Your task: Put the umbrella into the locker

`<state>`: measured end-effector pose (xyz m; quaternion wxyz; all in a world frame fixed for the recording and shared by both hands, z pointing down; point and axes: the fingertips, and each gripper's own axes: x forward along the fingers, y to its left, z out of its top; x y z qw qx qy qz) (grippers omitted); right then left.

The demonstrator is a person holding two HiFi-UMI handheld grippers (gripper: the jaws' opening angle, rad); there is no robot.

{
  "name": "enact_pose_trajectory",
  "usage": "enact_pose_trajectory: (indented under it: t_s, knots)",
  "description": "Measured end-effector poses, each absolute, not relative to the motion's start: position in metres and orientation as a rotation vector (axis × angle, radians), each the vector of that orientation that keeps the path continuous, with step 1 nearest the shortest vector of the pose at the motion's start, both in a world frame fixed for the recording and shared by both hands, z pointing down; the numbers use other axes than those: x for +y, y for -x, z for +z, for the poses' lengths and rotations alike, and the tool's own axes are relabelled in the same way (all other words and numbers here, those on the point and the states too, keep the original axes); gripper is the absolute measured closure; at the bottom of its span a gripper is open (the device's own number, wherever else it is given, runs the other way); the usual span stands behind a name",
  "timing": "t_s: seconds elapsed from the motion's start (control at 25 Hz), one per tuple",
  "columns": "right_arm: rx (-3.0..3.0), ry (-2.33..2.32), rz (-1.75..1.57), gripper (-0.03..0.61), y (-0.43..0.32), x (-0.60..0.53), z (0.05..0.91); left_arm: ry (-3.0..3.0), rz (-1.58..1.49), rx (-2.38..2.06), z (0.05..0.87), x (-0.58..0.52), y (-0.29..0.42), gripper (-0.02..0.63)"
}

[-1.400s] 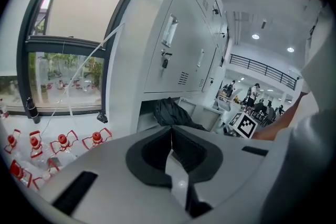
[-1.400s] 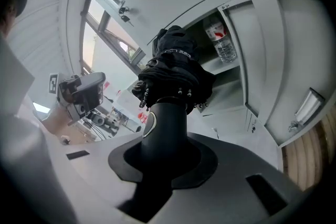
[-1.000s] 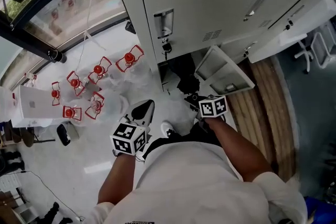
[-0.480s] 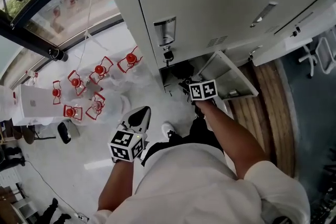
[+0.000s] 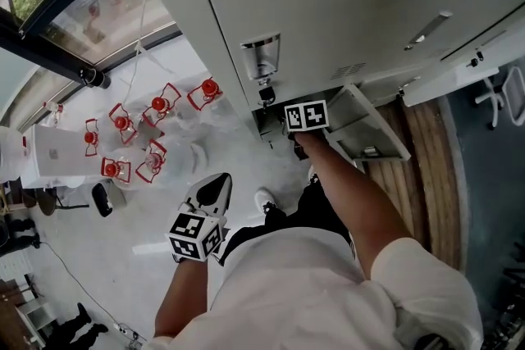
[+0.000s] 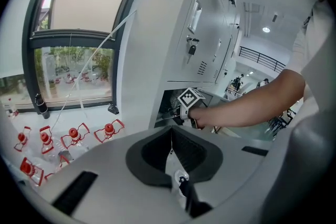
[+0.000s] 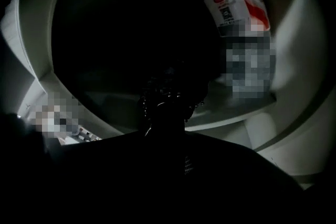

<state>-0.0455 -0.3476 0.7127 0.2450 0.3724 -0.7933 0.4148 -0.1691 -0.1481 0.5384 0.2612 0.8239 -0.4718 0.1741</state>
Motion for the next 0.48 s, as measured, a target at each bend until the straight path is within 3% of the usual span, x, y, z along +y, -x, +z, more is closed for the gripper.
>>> enact_pose_trajectory:
  t_s: [0.48]
  knots:
    - [-2.171, -1.051, 1.069, 0.419, 0.049, -0.351, 0.737, -2.205, 0.488, -1.289, 0.54, -0.141, 0.176, 0.597]
